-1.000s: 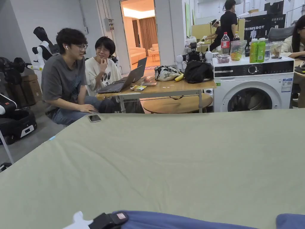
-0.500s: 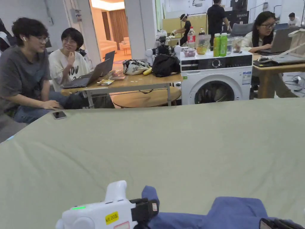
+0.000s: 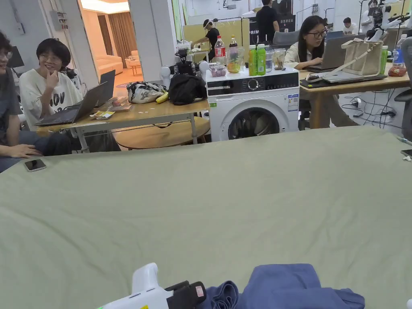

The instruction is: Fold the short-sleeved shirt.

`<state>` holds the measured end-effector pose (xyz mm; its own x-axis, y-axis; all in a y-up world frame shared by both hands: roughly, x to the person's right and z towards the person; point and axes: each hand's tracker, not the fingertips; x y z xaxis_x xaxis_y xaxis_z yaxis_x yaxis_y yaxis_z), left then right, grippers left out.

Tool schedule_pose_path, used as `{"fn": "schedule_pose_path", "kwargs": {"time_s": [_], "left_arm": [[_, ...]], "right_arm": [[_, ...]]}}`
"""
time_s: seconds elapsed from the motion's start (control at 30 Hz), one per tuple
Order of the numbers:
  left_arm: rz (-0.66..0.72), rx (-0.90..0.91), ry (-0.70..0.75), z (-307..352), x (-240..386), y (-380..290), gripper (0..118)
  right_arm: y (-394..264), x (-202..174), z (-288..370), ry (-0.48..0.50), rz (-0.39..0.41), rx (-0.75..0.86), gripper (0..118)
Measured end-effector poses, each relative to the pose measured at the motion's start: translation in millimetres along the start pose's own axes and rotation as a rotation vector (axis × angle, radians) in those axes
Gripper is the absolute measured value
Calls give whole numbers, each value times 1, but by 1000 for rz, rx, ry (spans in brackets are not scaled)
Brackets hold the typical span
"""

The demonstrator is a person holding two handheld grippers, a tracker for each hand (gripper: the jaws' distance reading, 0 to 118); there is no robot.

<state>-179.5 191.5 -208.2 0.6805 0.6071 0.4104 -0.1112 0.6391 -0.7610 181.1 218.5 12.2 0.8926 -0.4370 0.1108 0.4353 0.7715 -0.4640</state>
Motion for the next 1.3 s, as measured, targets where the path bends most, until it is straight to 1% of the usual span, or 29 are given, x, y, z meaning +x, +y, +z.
{"fn": "schedule_pose_path", "kwargs": {"time_s": [0.03, 0.1, 0.17, 0.2, 0.23, 0.3, 0.33, 0.37, 0.4, 0.43, 0.5, 0.53, 0.57, 0.6, 0.63, 0.67, 0.73, 0.8, 0.87, 0.9, 0.97, 1.07, 1.1, 1.13, 1.17, 1.23, 1.27, 1.3], "left_arm": [[3, -41, 4, -11, -3, -5, 1], [-1, -153, -30, -35, -3, -22, 1], [-66, -277, 7, -62, 2, -42, 1], [-94, -240, 3, -64, 4, -45, 0], [-70, -186, 1, -57, 6, -40, 0], [-22, -195, -27, -48, 4, -27, 0], [-7, -160, -65, -36, 1, -23, 1], [0, -111, -70, -21, -2, -18, 1], [18, -47, -67, -4, -6, -12, 5], [46, 10, -88, 15, -18, -2, 24], [148, 37, -94, 47, -42, 12, 37], [208, 42, -84, 62, -57, 17, 37], [253, 58, -67, 75, -73, 20, 53], [269, 80, -28, 85, -85, 18, 63], [288, 90, 13, 91, -94, 15, 64], [315, 79, 46, 94, -104, 11, 64], [402, 67, 15, 86, -118, -1, 64], [475, 31, -81, 63, -124, -13, 64], [504, -23, -99, 35, -124, -27, 64], [509, 15, -150, 28, -122, -32, 62], [554, 45, -108, 25, -115, -36, 8], [574, 139, -162, 49, -114, -29, 6], [561, 183, -149, 66, -112, -22, 6], [518, 183, -153, 78, -109, -13, 6], [454, 205, -104, 93, -101, -2, 6], [266, 231, 74, 122, -77, 19, 6], [192, 247, 115, 129, -62, 25, 6], [133, 250, 83, 131, -43, 30, 6]], "right_arm": [[-1, 0, -1, 7, -11, -2, 0], [-2, -2, -4, 14, -17, -9, 0], [-5, -7, -6, 11, -9, -18, 0], [-5, -9, -8, 13, -7, -23, 0], [-6, -12, -9, 19, -7, -29, 0], [-7, -17, -12, 29, -2, -38, 0], [-8, -19, -15, 34, -1, -42, 0], [-7, -20, -18, 43, -1, -52, 0], [-7, -22, -20, 47, 1, -56, 0], [-7, -23, -23, 51, 4, -58, 0], [-7, -25, -28, 64, 5, -68, 0], [-7, -26, -32, 69, 3, -72, 0], [-8, -27, -34, 75, -1, -75, 0], [-9, -28, -36, 83, -9, -80, 0], [-11, -30, -38, 93, -15, -81, 0], [-12, -32, -39, 102, -19, -85, 0], [-15, -36, -42, 112, -10, -98, 0], [-16, -40, -43, 110, 5, -104, 0], [-14, -41, -42, 109, 13, -109, 0], [-14, -41, -39, 106, 17, -106, 0], [-11, -39, -34, 94, 27, -98, 0], [-8, -32, -28, 76, 25, -86, 0], [-7, -28, -27, 72, 19, -82, 0], [-6, -26, -27, 67, 9, -77, 0], [-4, -22, -26, 69, 1, -74, 0], [-2, -17, -26, 56, -10, -65, 0], [-1, -15, -26, 40, -15, -55, 0], [-1, -12, -25, 31, -23, -44, 0]]}}
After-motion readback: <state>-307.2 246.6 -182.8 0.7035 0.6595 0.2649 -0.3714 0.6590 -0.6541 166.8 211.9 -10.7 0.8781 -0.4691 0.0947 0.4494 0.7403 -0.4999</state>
